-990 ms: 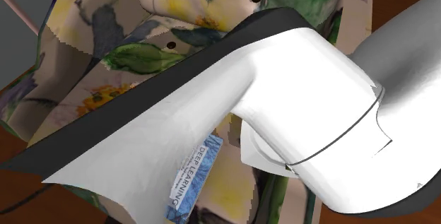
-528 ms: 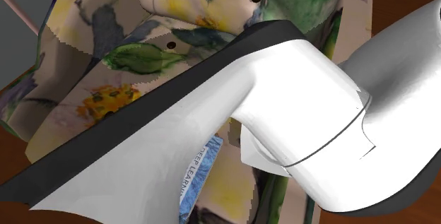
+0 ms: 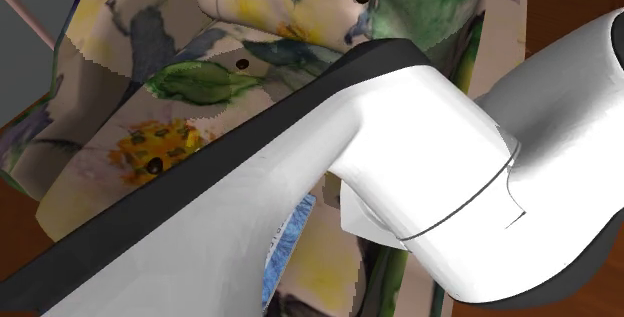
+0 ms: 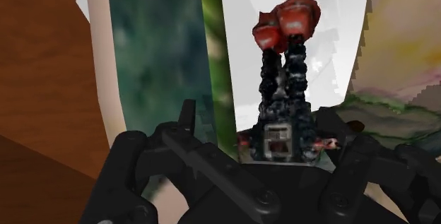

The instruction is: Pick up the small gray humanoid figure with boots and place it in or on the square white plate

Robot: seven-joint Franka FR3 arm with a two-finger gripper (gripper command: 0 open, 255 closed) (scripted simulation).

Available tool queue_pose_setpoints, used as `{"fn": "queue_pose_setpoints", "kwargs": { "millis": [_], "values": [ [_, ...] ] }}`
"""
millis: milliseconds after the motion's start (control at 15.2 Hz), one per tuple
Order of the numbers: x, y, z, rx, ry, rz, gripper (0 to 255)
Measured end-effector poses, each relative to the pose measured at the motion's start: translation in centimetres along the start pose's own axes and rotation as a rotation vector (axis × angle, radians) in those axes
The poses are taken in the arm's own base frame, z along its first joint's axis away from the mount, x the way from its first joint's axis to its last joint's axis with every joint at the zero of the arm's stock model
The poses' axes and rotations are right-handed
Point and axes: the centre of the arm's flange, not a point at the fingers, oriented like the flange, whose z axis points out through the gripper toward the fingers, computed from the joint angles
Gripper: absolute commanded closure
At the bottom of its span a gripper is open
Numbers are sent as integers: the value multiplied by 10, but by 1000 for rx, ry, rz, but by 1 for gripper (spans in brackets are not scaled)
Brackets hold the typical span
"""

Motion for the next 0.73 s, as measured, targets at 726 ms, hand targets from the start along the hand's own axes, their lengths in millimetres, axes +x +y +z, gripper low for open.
{"fn": "queue_pose_setpoints", "kwargs": {
  "millis": [726],
  "values": [
    [2,-1,-49,0,0,0,0]
  ]
}}
